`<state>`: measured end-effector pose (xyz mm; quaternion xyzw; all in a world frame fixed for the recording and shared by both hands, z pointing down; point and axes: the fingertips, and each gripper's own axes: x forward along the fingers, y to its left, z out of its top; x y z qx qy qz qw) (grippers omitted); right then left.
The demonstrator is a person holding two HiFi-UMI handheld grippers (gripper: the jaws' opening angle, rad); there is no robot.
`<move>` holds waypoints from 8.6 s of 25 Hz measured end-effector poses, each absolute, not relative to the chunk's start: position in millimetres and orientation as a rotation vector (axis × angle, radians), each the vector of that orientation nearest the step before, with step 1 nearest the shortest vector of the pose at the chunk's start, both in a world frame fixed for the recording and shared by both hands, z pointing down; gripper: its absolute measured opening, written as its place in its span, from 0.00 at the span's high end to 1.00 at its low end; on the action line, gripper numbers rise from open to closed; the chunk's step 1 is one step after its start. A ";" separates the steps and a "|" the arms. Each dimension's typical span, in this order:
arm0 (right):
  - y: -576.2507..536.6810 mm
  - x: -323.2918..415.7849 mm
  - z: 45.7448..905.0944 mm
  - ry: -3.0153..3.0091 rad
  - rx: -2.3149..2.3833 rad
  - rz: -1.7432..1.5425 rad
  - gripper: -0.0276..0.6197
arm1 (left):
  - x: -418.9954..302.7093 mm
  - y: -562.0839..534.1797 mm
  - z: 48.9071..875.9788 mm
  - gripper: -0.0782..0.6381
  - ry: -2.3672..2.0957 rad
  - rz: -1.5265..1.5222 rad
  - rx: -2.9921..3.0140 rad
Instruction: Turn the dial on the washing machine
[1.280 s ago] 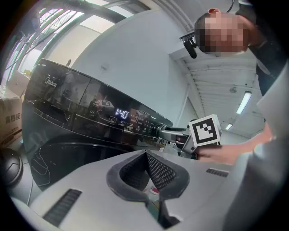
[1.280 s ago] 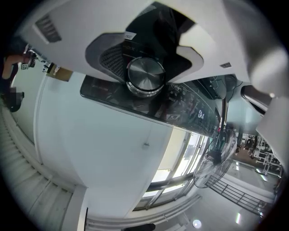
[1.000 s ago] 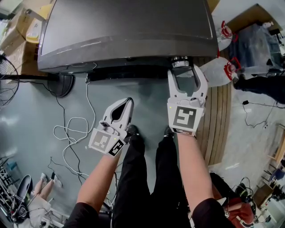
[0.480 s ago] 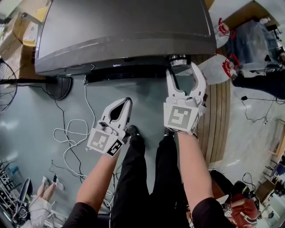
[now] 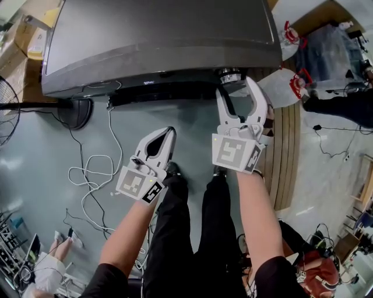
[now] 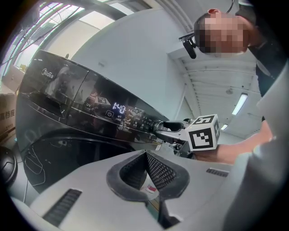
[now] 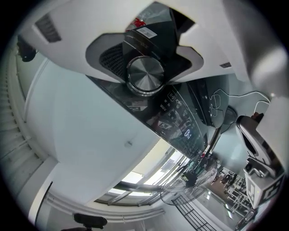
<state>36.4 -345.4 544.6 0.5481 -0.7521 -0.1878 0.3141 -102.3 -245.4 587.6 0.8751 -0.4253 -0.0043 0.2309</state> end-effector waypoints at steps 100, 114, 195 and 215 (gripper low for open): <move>-328.2 31.2 555.0 -1.764 0.531 -1.301 0.58 | -59.1 -227.3 569.0 0.87 -1.388 -0.008 2.407; -326.5 31.5 555.9 -1.757 0.439 -1.338 0.58 | -49.2 -224.3 558.1 0.87 -1.426 -0.013 2.408; 8.0 107.3 250.7 -2.671 1.807 0.297 0.92 | -270.5 -36.8 207.2 0.87 -1.569 -0.131 2.587; 191.5 91.3 318.5 -2.682 1.589 0.373 0.92 | -222.5 179.9 247.1 0.87 -1.547 0.029 2.573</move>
